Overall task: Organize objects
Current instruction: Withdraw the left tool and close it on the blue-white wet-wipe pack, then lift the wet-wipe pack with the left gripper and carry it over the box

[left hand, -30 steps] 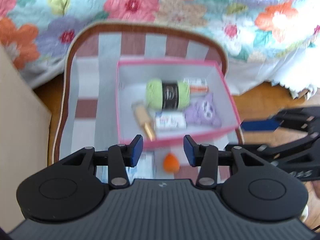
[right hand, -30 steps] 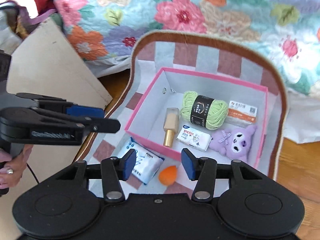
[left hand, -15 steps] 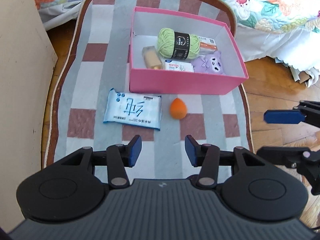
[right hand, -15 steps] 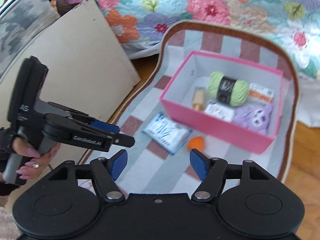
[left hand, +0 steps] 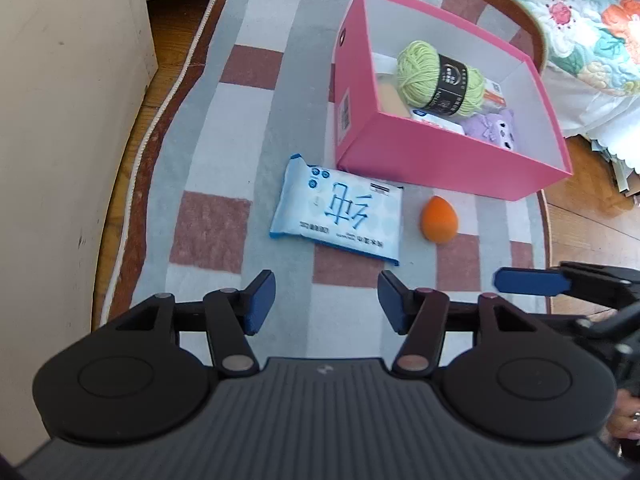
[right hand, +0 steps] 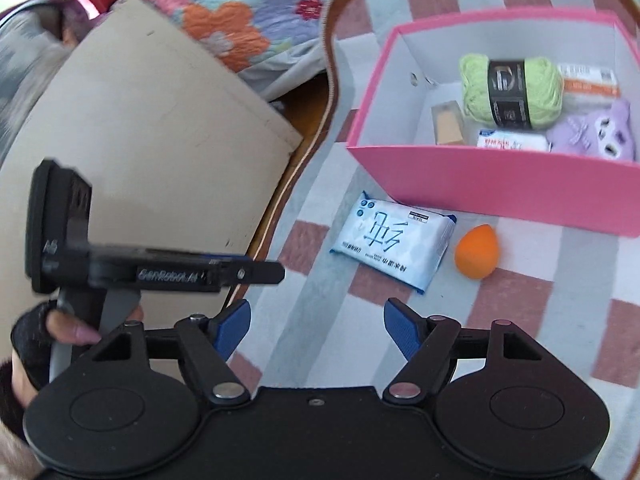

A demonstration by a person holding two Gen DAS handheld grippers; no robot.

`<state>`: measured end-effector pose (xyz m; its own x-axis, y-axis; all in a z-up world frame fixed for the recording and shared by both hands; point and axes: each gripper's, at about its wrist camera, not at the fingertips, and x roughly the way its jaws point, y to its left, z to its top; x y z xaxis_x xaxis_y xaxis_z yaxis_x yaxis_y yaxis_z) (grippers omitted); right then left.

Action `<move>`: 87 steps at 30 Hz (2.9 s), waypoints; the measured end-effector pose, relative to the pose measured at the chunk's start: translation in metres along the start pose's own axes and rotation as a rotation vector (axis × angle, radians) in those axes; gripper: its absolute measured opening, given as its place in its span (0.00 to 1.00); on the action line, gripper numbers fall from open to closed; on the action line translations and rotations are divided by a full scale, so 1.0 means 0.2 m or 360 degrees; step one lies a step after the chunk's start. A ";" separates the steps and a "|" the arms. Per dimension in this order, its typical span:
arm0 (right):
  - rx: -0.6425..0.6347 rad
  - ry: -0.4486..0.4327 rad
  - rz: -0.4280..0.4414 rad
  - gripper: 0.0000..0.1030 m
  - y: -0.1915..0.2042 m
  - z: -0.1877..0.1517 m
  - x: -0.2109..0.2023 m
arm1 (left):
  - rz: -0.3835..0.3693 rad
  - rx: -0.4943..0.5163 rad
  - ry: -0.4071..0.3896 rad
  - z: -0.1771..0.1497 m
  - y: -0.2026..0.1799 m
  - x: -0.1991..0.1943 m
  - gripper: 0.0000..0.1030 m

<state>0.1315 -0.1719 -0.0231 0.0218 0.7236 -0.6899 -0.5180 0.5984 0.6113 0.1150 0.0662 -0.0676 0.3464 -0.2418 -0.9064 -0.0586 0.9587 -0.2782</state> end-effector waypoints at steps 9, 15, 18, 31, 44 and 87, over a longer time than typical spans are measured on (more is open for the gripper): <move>0.0233 -0.0046 -0.0094 0.85 -0.18 0.03 0.29 | -0.0064 -0.0006 -0.0057 0.11 0.11 0.24 0.71; 0.0301 -0.0134 -0.0201 0.85 -0.23 -0.04 0.43 | 0.0010 0.0044 -0.0110 0.15 0.13 0.37 0.76; 0.0255 -0.0156 -0.0261 0.85 -0.23 -0.06 0.46 | 0.0021 0.0073 -0.0132 0.17 0.13 0.40 0.76; -0.0002 -0.0239 -0.0382 0.64 -0.23 -0.05 0.51 | 0.0002 0.0006 -0.0157 0.11 0.03 0.55 0.46; -0.0070 -0.0203 -0.0422 0.50 -0.23 -0.06 0.51 | 0.0014 -0.0197 -0.0084 -0.03 0.00 0.50 0.32; -0.0343 -0.0643 -0.0482 0.51 0.16 0.16 -0.62 | -0.0369 0.0273 -0.0368 0.20 -0.67 -0.43 0.27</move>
<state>0.1403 -0.2314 0.0954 0.5021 0.6297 -0.5928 -0.6000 0.7473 0.2856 0.1311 -0.0347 0.0602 0.5356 -0.4344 -0.7241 0.1972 0.8982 -0.3929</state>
